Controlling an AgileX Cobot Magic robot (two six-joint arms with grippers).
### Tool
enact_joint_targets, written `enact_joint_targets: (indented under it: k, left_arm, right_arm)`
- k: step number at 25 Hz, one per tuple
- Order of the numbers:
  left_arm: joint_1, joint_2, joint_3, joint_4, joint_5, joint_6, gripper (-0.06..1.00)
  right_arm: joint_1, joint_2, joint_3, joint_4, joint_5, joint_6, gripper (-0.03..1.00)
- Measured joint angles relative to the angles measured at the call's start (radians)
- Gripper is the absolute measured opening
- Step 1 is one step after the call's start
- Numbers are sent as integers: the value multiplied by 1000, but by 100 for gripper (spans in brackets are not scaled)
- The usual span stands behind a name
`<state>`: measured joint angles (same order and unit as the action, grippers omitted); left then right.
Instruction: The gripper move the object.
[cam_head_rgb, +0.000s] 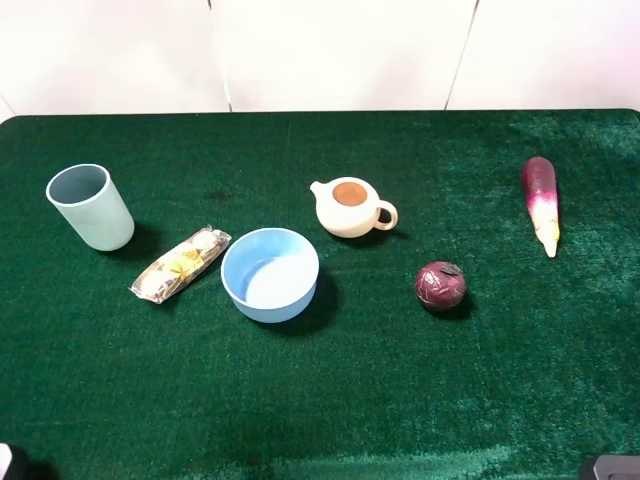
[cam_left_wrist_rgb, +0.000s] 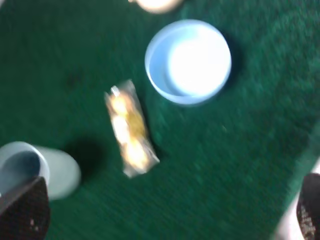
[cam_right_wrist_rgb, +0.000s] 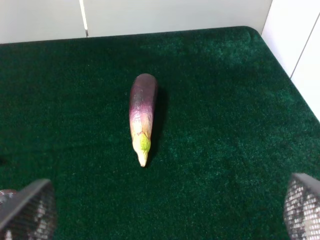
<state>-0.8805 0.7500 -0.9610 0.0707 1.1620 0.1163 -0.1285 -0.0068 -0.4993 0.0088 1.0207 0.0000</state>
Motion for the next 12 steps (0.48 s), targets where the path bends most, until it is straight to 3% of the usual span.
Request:
enact_joint_targets:
  k: [8,12]
  left_arm:
    - [0,-240,353,-86,-90,-52,99]
    - [0,-307,447,-126,-101,-52,99]
  right_arm:
    - [0,0,0,0,0,0,69]
    - [0,0,0,0,0,0,69]
